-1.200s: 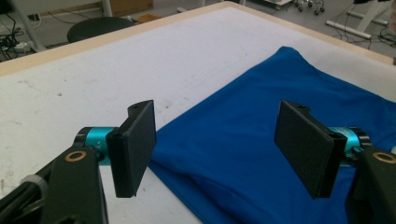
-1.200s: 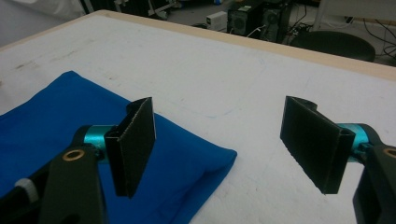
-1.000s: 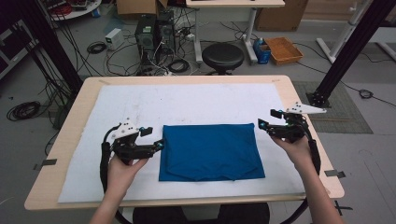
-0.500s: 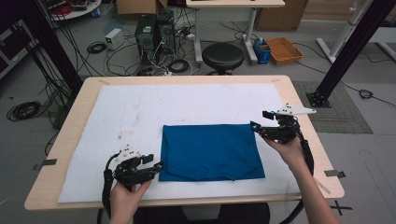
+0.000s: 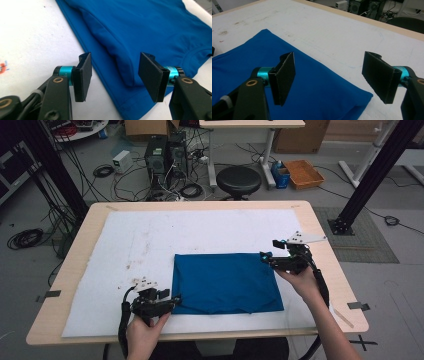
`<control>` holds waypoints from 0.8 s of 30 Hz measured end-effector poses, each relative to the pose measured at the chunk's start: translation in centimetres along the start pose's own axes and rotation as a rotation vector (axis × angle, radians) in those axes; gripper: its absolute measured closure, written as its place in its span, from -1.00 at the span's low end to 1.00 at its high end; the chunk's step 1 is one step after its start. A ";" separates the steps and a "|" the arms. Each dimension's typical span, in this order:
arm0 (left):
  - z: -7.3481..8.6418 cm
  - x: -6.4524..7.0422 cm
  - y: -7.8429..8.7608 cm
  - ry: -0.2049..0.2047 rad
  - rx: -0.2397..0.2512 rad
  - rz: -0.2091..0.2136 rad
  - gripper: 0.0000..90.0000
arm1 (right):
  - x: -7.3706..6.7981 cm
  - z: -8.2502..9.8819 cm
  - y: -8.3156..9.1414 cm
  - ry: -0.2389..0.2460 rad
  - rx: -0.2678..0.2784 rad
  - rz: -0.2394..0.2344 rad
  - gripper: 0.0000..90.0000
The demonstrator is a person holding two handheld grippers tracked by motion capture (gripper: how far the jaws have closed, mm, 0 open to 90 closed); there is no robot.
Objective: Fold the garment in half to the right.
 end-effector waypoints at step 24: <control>0.2 0.8 -0.6 -0.040 -0.014 -0.086 0.43 | -8.8 -3.4 -8.2 0.144 -0.046 -0.131 -0.29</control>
Point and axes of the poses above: each handheld gripper's, and its own axes: y roughly backward along the jaws, z roughly out of its underside, x roughly to its right, the point moved 10 cm from there along -y, roughly forward along the jaws, and after that the axes turned 2 degrees about -y, right-handed, at the moved point
